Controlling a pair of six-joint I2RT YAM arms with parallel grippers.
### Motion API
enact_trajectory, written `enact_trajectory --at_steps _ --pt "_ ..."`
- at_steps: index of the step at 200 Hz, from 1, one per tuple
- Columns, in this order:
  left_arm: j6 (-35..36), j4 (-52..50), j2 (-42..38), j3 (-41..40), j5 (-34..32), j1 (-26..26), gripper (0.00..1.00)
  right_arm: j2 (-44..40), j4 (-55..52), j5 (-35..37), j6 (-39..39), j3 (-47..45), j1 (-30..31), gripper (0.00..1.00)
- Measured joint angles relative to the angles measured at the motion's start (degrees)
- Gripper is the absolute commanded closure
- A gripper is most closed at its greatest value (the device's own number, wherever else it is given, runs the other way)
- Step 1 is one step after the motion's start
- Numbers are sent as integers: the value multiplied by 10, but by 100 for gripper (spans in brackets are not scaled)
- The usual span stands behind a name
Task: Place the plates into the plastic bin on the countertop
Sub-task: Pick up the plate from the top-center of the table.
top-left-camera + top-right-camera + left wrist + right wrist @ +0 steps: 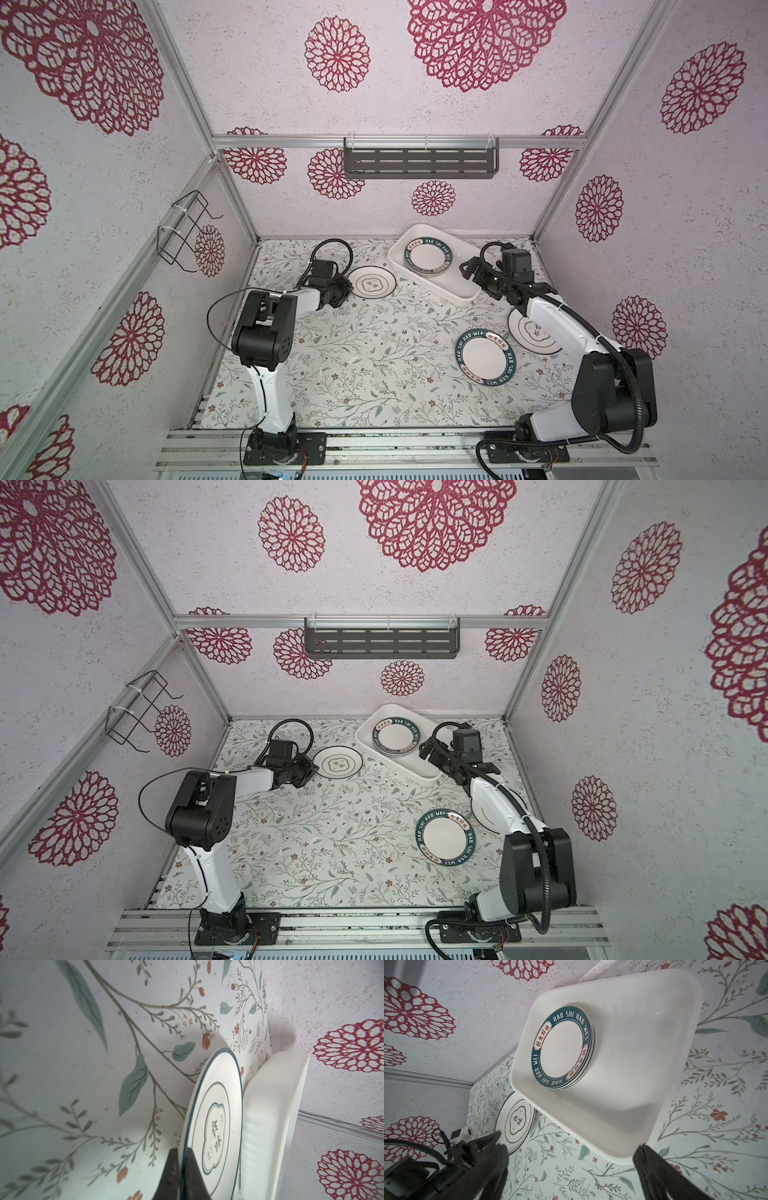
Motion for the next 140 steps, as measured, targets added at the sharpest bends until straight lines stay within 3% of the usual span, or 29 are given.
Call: enact_trajectory --at_steps 75,140 --pt "6 -72 -97 -32 -51 -6 100 -2 0 -26 -4 -9 -5 1" --pt "21 -120 -184 -48 -108 -49 100 -20 -7 -55 -16 -44 -7 1"
